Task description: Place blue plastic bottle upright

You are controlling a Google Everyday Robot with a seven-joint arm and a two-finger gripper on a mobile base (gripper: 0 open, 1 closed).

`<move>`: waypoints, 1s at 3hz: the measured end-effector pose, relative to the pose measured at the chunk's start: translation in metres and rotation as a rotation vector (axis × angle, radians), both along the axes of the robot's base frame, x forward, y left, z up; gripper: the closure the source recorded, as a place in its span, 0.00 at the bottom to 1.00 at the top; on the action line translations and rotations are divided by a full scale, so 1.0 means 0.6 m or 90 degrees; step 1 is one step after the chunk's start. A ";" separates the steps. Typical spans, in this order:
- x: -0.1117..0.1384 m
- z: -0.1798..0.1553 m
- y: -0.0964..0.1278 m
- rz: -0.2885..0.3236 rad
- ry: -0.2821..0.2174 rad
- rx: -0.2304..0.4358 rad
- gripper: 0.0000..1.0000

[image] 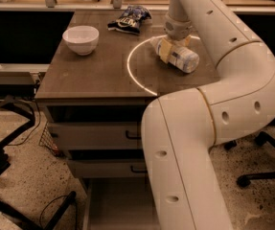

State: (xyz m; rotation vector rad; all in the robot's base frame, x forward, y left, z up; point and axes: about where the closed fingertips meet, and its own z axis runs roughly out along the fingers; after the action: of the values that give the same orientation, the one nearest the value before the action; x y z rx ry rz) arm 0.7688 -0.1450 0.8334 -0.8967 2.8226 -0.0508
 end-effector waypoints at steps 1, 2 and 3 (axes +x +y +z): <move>-0.001 0.001 0.000 0.000 0.000 0.000 1.00; 0.005 0.008 -0.005 0.000 -0.017 0.015 1.00; -0.015 0.074 -0.060 -0.011 -0.081 0.117 1.00</move>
Offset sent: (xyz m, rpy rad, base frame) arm -0.0055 -0.0121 0.0187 0.0503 -0.0354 0.0002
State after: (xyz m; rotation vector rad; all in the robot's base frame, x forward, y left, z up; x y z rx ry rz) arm 0.7598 -0.1811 0.8779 -0.7979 2.6663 0.1411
